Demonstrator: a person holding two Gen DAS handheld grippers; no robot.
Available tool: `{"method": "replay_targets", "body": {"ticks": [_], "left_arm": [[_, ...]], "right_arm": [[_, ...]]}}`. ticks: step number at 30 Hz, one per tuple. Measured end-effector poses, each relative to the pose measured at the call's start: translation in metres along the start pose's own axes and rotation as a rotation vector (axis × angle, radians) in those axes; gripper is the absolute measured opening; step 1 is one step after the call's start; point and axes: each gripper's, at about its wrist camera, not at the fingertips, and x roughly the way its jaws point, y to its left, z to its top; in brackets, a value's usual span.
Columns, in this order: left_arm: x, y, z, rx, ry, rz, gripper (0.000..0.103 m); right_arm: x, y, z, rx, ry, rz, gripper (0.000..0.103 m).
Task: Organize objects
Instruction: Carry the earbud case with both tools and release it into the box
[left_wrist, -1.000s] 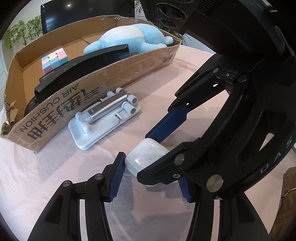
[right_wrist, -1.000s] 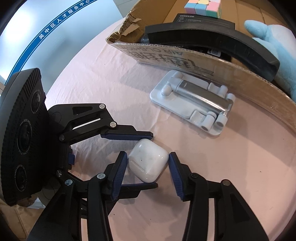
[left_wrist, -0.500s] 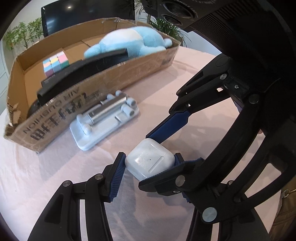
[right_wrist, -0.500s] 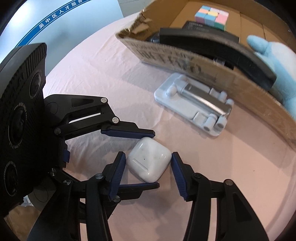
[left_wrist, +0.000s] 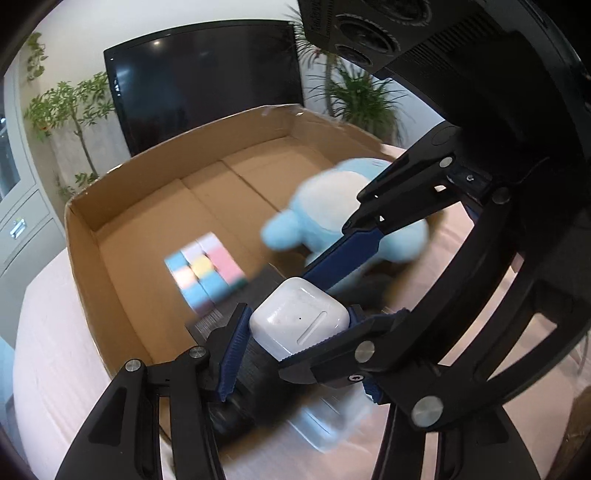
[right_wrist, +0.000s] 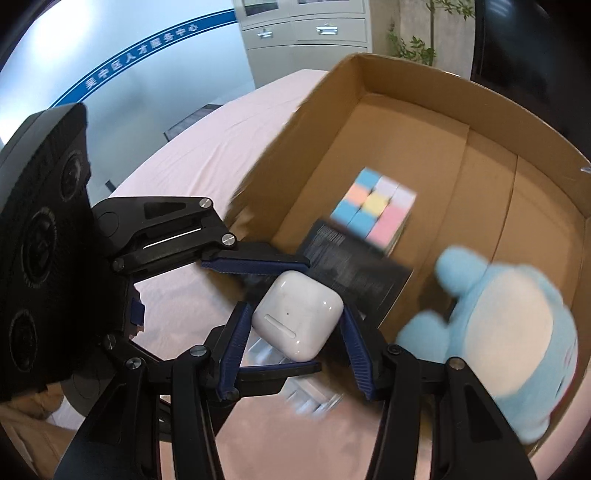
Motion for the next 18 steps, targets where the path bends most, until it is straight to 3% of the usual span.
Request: {"method": "replay_targets", "body": {"ticks": [3, 6, 7, 8, 9, 12, 18], "left_arm": [[0.025, 0.018, 0.011, -0.035, 0.039, -0.022, 0.051], [0.044, 0.025, 0.014, -0.06, 0.066, -0.014, 0.054], [0.045, 0.027, 0.014, -0.073, 0.068, -0.008, 0.057], [0.044, 0.029, 0.013, -0.087, 0.065, 0.003, 0.07], [0.041, 0.031, 0.011, -0.098, 0.056, 0.014, 0.08], [0.028, 0.033, 0.009, -0.113, 0.005, 0.035, 0.084], [-0.035, 0.023, -0.02, -0.128, -0.118, 0.049, 0.089]], "right_arm": [[0.019, -0.014, 0.015, 0.026, 0.013, 0.006, 0.048], [0.007, -0.022, 0.007, 0.046, 0.012, 0.011, 0.047], [-0.009, -0.032, 0.001, 0.059, 0.006, 0.02, 0.049], [-0.01, -0.033, -0.001, 0.071, 0.002, 0.028, 0.06], [-0.014, -0.036, -0.005, 0.088, -0.012, 0.029, 0.066], [-0.034, -0.035, -0.018, 0.109, -0.083, 0.035, 0.07], [-0.063, -0.03, -0.036, 0.141, -0.258, 0.034, 0.078]]}}
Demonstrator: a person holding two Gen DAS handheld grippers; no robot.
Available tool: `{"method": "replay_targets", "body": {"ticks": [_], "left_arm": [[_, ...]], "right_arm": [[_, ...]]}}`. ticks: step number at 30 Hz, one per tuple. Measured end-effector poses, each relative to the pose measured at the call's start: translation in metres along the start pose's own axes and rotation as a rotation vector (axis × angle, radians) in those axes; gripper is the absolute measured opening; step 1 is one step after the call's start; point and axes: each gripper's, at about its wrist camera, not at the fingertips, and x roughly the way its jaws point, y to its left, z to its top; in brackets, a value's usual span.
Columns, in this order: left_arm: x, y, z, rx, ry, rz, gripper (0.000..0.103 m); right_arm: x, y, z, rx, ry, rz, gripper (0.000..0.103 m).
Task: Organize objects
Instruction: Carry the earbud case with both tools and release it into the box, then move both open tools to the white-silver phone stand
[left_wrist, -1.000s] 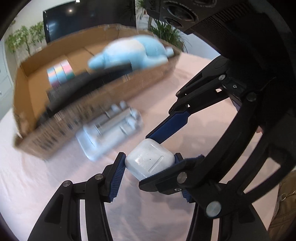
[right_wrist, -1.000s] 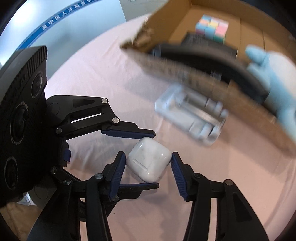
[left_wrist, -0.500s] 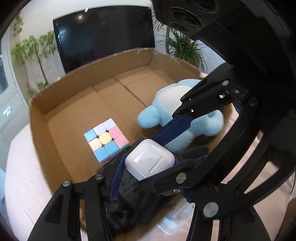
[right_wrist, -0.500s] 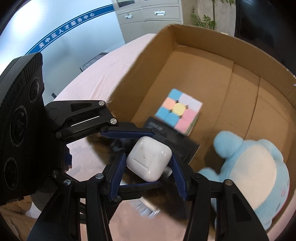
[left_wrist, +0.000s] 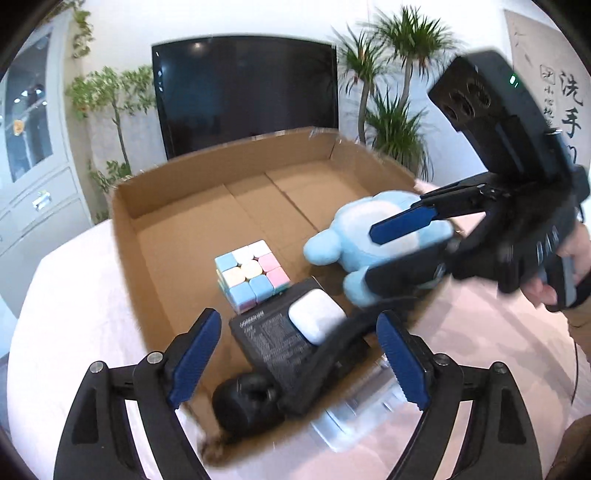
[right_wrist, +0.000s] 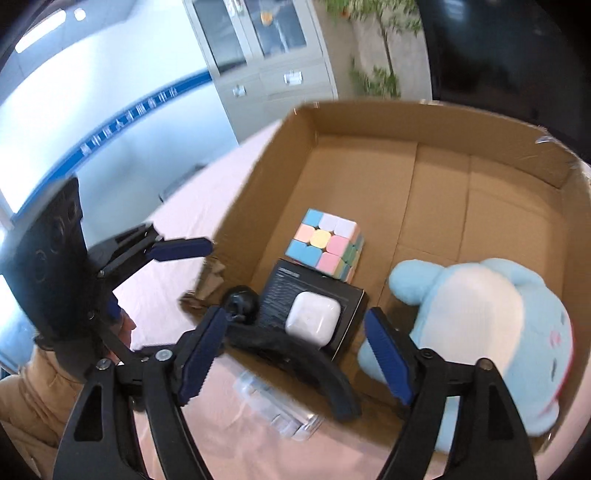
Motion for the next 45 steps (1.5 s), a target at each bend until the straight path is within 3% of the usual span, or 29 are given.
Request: {"method": "replay_targets", "body": {"ticks": [3, 8, 11, 14, 21, 30, 37, 43, 45], "left_arm": [[-0.03, -0.009, -0.017, 0.007, -0.032, -0.011, 0.099], [-0.051, -0.047, -0.056, 0.034, -0.024, -0.012, 0.102], [-0.04, -0.063, -0.078, 0.039, 0.032, -0.071, 0.102], [-0.015, -0.075, -0.09, 0.067, 0.105, -0.07, 0.103], [0.039, -0.067, -0.094, -0.038, 0.199, -0.145, 0.102], [0.072, -0.062, -0.09, -0.062, 0.241, -0.126, 0.103], [0.069, -0.074, -0.092, -0.026, 0.24, -0.134, 0.103], [0.046, -0.102, -0.108, 0.03, 0.246, -0.186, 0.103], [0.036, -0.117, -0.118, 0.036, 0.274, -0.313, 0.103]], "right_arm": [[-0.02, 0.005, -0.02, 0.022, -0.067, 0.035, 0.08], [-0.033, 0.009, -0.062, 0.05, -0.124, 0.105, 0.084], [-0.025, 0.014, -0.091, 0.053, -0.094, 0.151, 0.087], [0.002, 0.007, -0.109, 0.104, -0.012, 0.14, 0.087], [0.062, -0.009, -0.11, 0.179, 0.093, 0.066, 0.087], [0.103, -0.011, -0.094, 0.146, 0.124, 0.06, 0.088], [0.1, -0.004, -0.102, 0.12, 0.146, 0.092, 0.091], [0.076, 0.005, -0.132, 0.129, 0.162, 0.164, 0.095], [0.065, 0.013, -0.149, 0.129, 0.17, 0.243, 0.095]]}}
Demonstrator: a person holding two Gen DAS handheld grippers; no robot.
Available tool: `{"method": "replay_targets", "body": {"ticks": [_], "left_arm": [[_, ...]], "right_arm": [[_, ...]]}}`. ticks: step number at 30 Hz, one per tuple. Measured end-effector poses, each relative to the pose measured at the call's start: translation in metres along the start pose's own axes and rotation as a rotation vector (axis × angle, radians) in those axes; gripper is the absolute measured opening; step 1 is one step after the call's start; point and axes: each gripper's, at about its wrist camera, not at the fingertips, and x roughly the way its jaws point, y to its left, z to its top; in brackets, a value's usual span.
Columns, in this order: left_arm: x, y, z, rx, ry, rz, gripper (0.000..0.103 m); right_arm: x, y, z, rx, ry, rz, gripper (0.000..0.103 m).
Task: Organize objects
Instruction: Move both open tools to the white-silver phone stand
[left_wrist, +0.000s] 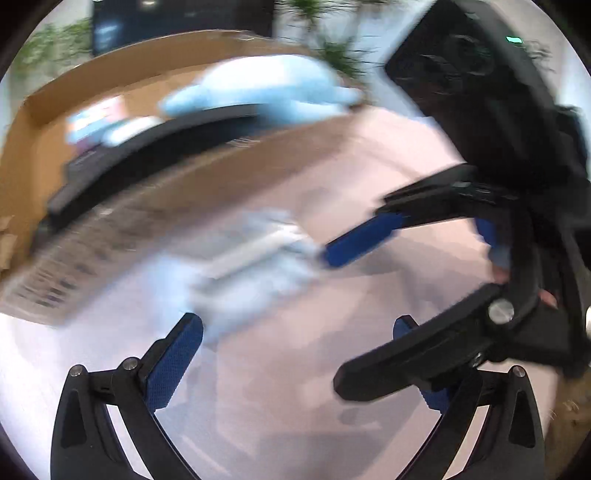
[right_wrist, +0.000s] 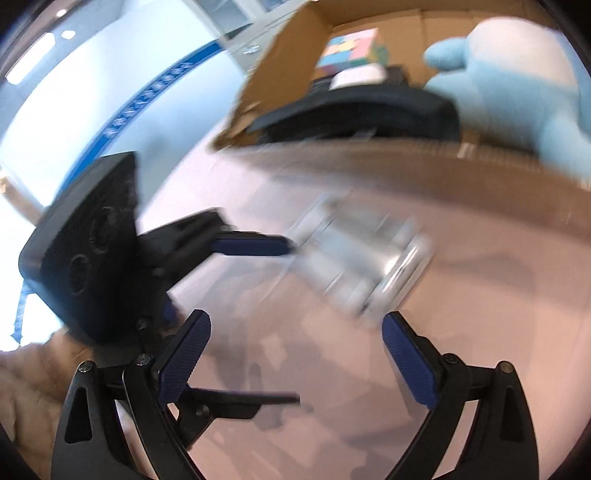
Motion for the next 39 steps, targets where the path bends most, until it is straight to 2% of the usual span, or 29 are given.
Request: {"method": "replay_targets", "body": {"ticks": [1, 4, 6, 9, 12, 15, 17, 21, 22, 25, 27, 32, 36, 39], "left_arm": [[0.002, -0.011, -0.006, 0.0, 0.036, -0.072, 0.103], [-0.007, -0.057, -0.023, 0.204, 0.02, 0.012, 0.103], [-0.01, -0.063, -0.025, 0.244, 0.013, 0.072, 0.103], [-0.019, -0.044, -0.016, 0.19, -0.026, 0.133, 0.103], [-0.027, -0.005, 0.0, 0.051, -0.092, 0.149, 0.103], [-0.019, 0.033, 0.012, -0.06, -0.084, 0.105, 0.103], [-0.008, 0.042, 0.018, -0.077, -0.073, 0.093, 0.103], [0.0, 0.057, 0.024, -0.115, -0.056, 0.013, 0.103], [0.001, 0.059, 0.021, -0.115, -0.042, 0.001, 0.103], [0.013, 0.056, 0.024, -0.091, -0.011, 0.062, 0.103], [0.016, 0.061, 0.024, -0.112, -0.012, 0.044, 0.103], [0.012, 0.042, 0.015, -0.091, -0.002, 0.059, 0.103], [-0.001, 0.006, -0.01, -0.027, 0.021, 0.028, 0.103], [-0.014, -0.016, -0.022, 0.068, 0.038, 0.003, 0.103]], "right_arm": [[-0.003, 0.005, -0.008, -0.01, 0.006, 0.014, 0.095], [-0.017, 0.023, -0.029, -0.092, -0.01, -0.06, 0.095], [-0.025, 0.025, -0.031, -0.094, -0.036, -0.098, 0.095], [-0.031, 0.015, -0.021, -0.065, -0.068, -0.125, 0.095], [-0.02, 0.008, -0.006, -0.041, -0.082, -0.173, 0.095], [-0.014, -0.013, 0.016, 0.018, -0.096, -0.16, 0.095], [-0.01, -0.019, 0.024, 0.024, -0.103, -0.158, 0.095], [-0.003, -0.029, 0.036, 0.04, -0.092, -0.136, 0.095], [0.002, -0.029, 0.039, 0.038, -0.083, -0.133, 0.095], [0.009, -0.03, 0.041, 0.028, -0.053, -0.114, 0.096], [0.009, -0.029, 0.039, 0.025, -0.058, -0.104, 0.098], [0.01, -0.024, 0.029, 0.006, -0.033, -0.098, 0.101], [0.001, -0.011, 0.002, -0.045, 0.0, -0.077, 0.102], [-0.011, -0.003, -0.022, -0.104, 0.015, -0.047, 0.102]]}}
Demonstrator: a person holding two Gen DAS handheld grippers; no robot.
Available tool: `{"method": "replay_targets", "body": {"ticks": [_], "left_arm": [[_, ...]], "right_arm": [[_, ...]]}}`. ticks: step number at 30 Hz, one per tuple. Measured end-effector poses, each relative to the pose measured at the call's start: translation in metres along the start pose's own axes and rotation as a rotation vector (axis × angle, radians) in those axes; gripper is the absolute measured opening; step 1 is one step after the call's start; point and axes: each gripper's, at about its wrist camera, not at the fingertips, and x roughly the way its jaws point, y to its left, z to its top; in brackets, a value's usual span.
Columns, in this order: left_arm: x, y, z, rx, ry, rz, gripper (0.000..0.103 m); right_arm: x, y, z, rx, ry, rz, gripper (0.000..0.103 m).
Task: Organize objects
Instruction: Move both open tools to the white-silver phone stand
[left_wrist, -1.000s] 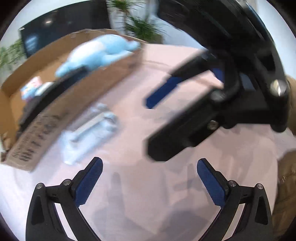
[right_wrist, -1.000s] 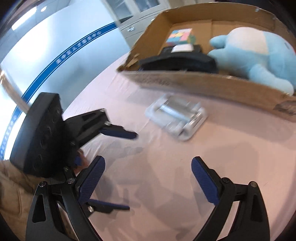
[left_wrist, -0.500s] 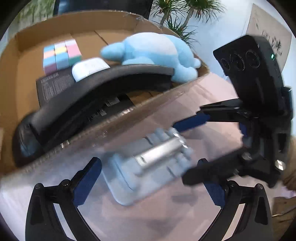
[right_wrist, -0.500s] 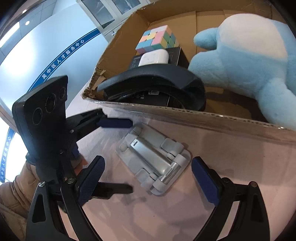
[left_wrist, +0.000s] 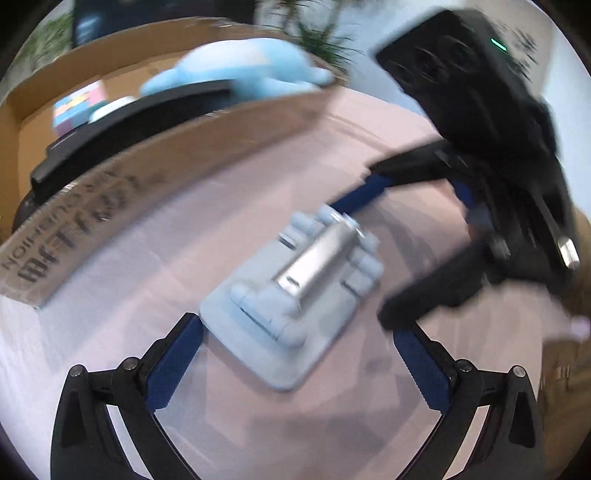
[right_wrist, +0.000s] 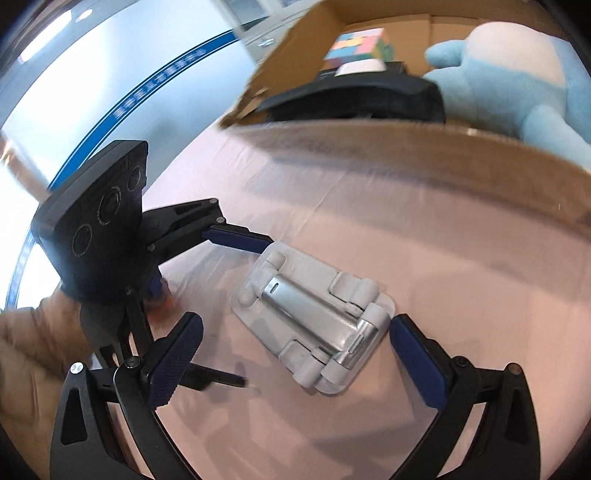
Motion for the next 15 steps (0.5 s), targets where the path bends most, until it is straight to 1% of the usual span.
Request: {"method": "replay_targets", "body": {"ticks": [1, 2, 3, 4, 6, 10, 11, 15], "left_arm": [[-0.001, -0.009, -0.004, 0.04, 0.008, 0.015, 0.103], [0.0, -0.016, -0.006, 0.074, 0.015, 0.047, 0.103], [0.002, -0.02, -0.003, 0.096, 0.017, 0.074, 0.103], [0.003, -0.021, 0.0, 0.107, 0.013, 0.086, 0.103], [0.003, -0.016, 0.003, 0.094, 0.004, 0.071, 0.103], [0.002, -0.002, 0.01, 0.055, -0.005, 0.002, 0.103], [0.001, 0.003, 0.002, 0.047, -0.006, -0.014, 0.102], [0.004, -0.002, 0.004, 0.044, -0.007, -0.051, 0.097]], "right_arm": [[-0.002, 0.003, -0.001, -0.017, 0.001, -0.001, 0.102], [-0.004, 0.005, -0.005, -0.033, 0.0, -0.009, 0.102], [-0.005, 0.006, -0.009, -0.055, 0.0, -0.032, 0.102], [-0.005, 0.006, -0.011, -0.069, 0.0, -0.047, 0.102], [-0.002, 0.007, -0.011, -0.103, -0.001, -0.086, 0.102], [0.001, 0.005, -0.011, -0.156, 0.004, -0.101, 0.102], [0.004, 0.005, -0.009, -0.179, 0.015, -0.105, 0.101], [0.01, 0.007, 0.0, -0.251, 0.04, -0.117, 0.101]]}}
